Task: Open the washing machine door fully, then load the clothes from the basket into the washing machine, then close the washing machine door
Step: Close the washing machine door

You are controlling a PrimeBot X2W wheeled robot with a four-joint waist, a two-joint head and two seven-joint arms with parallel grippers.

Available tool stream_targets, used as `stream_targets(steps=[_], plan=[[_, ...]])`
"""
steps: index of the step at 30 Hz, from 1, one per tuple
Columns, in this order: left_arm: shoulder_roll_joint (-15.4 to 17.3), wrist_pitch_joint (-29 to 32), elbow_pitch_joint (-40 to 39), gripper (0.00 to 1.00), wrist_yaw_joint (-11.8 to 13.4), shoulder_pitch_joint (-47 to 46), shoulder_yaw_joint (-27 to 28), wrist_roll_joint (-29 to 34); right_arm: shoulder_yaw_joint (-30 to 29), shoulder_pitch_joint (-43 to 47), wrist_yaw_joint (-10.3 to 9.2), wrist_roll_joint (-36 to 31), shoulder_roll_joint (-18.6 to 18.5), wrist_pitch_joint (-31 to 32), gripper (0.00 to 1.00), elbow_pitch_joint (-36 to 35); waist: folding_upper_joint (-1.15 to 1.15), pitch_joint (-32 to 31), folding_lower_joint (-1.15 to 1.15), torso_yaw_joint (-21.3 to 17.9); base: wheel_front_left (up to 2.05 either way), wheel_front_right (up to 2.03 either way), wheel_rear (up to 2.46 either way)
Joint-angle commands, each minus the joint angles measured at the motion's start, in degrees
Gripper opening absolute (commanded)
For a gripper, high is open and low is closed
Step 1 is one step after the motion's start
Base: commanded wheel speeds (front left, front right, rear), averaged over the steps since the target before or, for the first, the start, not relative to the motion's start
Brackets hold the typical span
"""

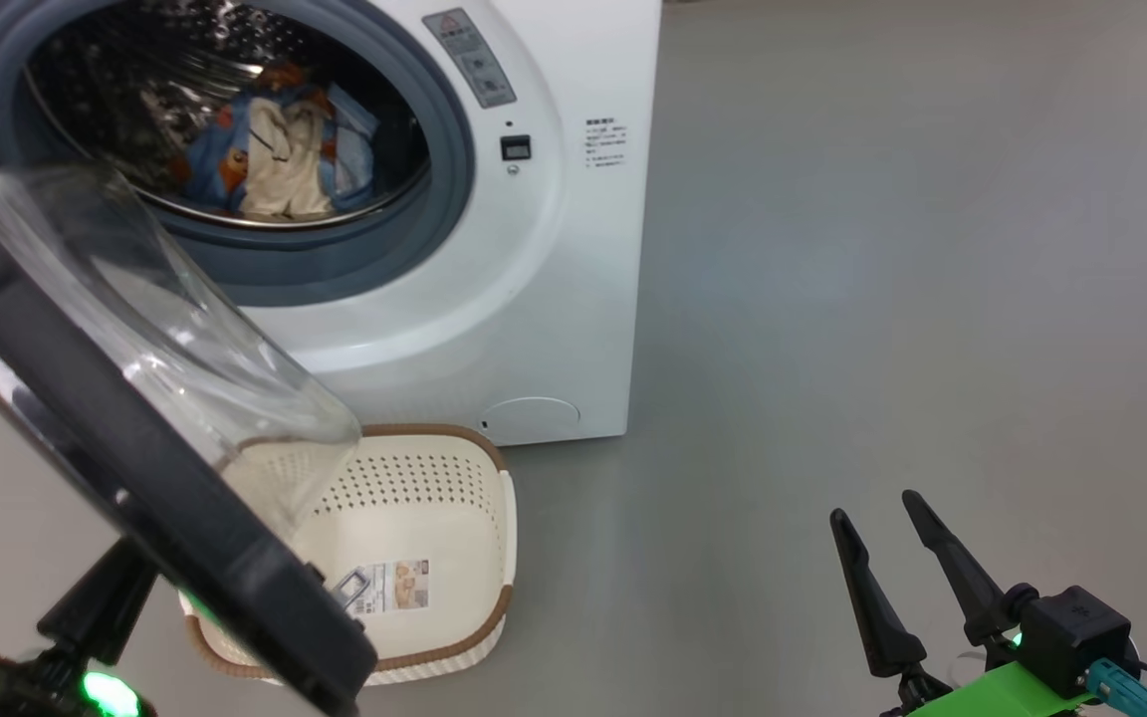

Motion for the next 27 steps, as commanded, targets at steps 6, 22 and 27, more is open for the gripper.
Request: stream_targets(steps=[6,22,27], plan=[[-0.37,-0.54,1.37,0.0,-1.48,-7.71,0.95,1.2,1.54,-3.33,0.09,0.55,-0.85,-0.94,1.0,-1.47,0.0,3.09,0.0,-2.47,0.0,0.0,0.0],[-3.81,-0.66,10.91,0.0,-3.39,-21.55,-0.97,2.55,2.32,-7.28,0.09,1.34,-1.42,-2.37,1.0,-0.31,0.0,9.0,0.0,-5.72,0.0,0.0,0.0],[-4.82,-0.76,13.19,0.0,-3.87,-24.34,-0.82,2.96,2.58,-8.01,0.09,1.51,-1.4,-2.8,1.0,0.4,0.0,9.55,0.0,-6.37,0.0,0.0,0.0]])
